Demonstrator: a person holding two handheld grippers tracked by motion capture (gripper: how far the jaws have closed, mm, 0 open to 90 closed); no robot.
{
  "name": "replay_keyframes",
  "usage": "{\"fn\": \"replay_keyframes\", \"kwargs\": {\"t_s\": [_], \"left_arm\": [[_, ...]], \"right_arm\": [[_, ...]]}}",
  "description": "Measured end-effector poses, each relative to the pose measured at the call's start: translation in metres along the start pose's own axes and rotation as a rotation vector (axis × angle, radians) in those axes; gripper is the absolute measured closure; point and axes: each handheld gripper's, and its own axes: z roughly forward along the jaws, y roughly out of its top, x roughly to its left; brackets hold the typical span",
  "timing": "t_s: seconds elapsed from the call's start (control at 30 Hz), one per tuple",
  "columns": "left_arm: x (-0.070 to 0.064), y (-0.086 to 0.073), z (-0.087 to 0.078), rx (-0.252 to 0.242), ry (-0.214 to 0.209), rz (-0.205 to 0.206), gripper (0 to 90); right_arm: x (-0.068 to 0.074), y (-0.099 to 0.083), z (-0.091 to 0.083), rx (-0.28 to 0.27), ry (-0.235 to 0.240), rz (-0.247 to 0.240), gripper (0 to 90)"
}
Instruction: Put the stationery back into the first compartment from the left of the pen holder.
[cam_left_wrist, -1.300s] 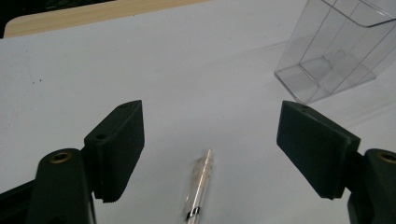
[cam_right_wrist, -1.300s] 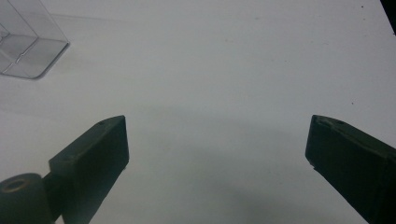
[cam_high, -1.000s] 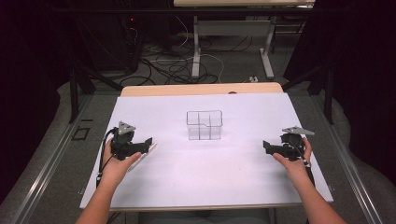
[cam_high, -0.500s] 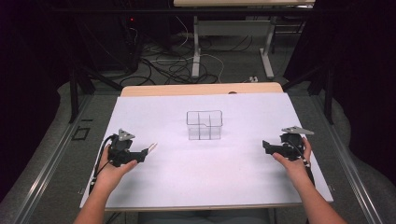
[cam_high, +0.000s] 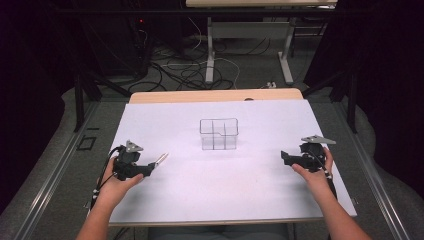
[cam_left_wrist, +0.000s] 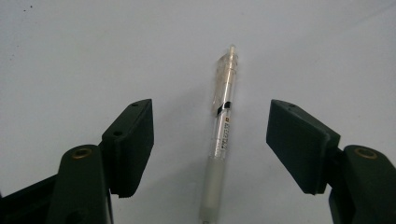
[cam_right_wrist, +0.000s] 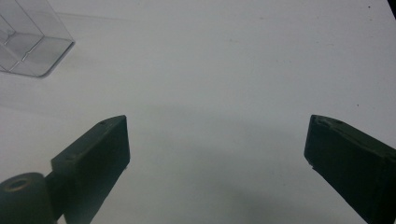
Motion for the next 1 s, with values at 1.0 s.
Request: {"fn": "replay_keyframes", "kwargs": {"t_s": [1.0], "left_arm": [[0.004, -0.011, 0.016, 0.283, -0.04, 0.054, 65.9]], "right_arm": [[0.001, -0.003, 0.004, 0.024, 0.015, -0.002, 6.5]]}}
